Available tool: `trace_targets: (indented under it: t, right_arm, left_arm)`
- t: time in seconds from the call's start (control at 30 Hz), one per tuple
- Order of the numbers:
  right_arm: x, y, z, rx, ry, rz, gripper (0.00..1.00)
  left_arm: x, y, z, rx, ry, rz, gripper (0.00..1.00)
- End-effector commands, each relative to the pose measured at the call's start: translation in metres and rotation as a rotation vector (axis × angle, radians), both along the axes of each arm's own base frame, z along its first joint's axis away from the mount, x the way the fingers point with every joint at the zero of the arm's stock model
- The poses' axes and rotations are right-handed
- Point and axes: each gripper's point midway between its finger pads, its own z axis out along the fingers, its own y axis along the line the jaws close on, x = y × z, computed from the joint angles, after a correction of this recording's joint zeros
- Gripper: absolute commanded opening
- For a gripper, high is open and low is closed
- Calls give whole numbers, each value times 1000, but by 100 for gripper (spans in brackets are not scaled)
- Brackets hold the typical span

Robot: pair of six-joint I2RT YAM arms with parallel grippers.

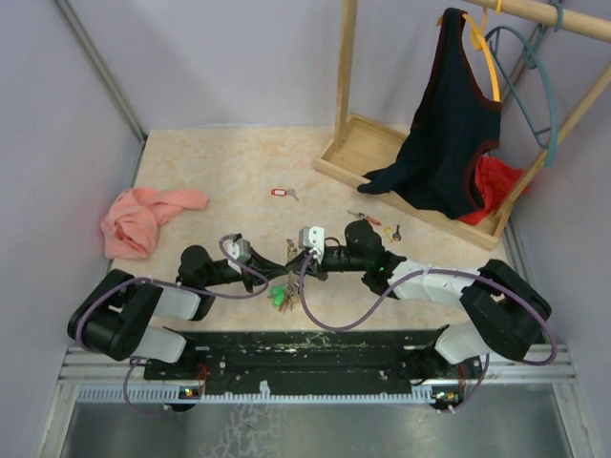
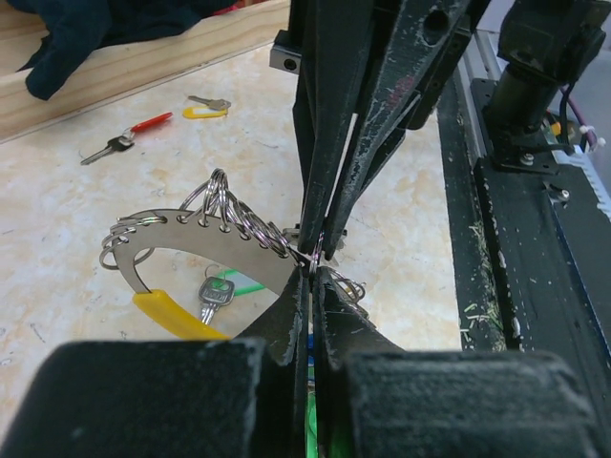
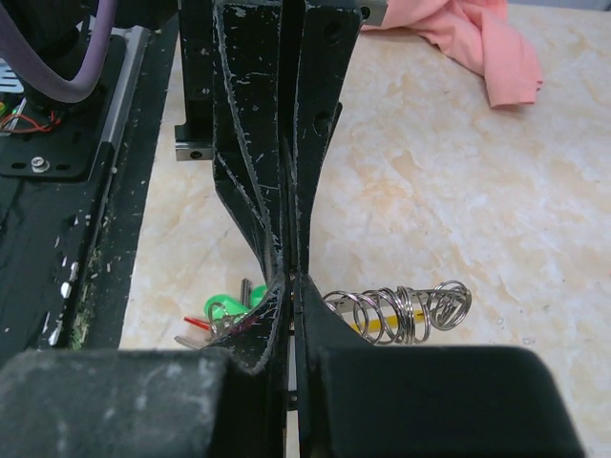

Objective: Put the keys on the keyring

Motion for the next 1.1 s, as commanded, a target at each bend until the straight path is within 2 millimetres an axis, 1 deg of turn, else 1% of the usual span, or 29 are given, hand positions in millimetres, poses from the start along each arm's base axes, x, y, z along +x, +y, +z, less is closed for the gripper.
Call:
trace_targets:
  t: [0.0,0.1,0.37,0.47,0.6,0.73,0.87,1.07]
  right_arm:
    - [-12,0,-3,1,-33,45,0]
    - [-10,-2,-9,-16,-39,31,0]
    - [-8,-6,-15,-13,-54,9,0]
    - [-8,-8,-15,-9,-63,-4,0]
    - [-6,-11,-21,-25,-63,-24,0]
    - [-6,-10,-21,-28,-69,-27,0]
    - [-6,-10,-25,-56,-80,-37,0]
    - [-9,-9,-21,-54,-76,-27,0]
  left_arm:
    - [14,3,38,-104,-78,102,0]
    - [16,7,44,-140,-45,151,0]
    - [21,16,63,-259,51,233,0]
    - [21,18,68,-295,81,251,0]
    - [20,19,74,-332,97,253,0]
    - [23,21,74,-343,119,272,0]
    - [26,22,72,-344,138,296,0]
    - [25,24,70,-325,114,301,0]
